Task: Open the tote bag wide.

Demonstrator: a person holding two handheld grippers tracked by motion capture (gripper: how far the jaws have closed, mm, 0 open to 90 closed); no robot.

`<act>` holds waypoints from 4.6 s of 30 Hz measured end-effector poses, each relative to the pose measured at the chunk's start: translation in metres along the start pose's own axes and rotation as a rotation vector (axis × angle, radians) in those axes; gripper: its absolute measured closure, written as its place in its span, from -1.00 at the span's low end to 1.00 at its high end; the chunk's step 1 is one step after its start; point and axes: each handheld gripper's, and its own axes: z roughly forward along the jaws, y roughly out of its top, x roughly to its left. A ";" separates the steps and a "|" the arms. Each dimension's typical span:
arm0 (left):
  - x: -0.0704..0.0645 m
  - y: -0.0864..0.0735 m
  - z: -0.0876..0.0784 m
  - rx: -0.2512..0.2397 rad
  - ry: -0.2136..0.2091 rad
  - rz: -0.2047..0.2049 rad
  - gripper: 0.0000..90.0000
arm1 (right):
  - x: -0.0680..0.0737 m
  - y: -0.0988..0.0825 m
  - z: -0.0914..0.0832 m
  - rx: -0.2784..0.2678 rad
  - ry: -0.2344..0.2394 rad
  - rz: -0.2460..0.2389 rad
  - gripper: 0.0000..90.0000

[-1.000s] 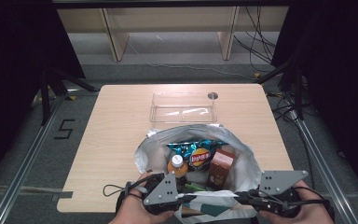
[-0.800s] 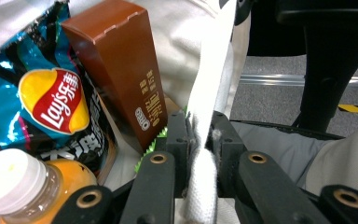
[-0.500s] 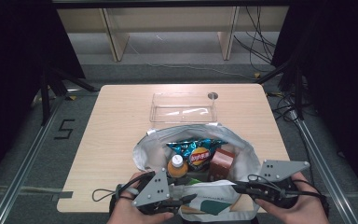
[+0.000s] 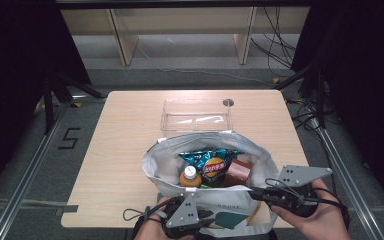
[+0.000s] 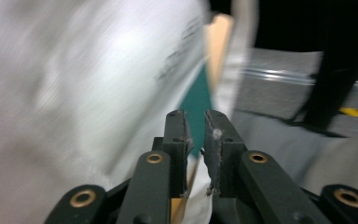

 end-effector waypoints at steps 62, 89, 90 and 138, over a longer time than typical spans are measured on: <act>-0.002 -0.013 -0.013 -0.149 0.041 -0.140 0.80 | 0.002 -0.048 0.048 0.296 0.118 0.112 0.98; 0.043 -0.038 -0.018 -0.031 0.178 -0.187 0.83 | 0.003 -0.046 0.047 0.193 0.146 0.115 0.59; 0.042 -0.039 -0.017 -0.027 0.180 -0.202 0.83 | 0.003 -0.043 0.043 0.158 0.147 0.113 0.57; 0.122 -0.002 -0.064 -0.074 0.365 -0.096 0.58 | -0.059 0.015 0.020 0.018 -0.177 0.106 0.98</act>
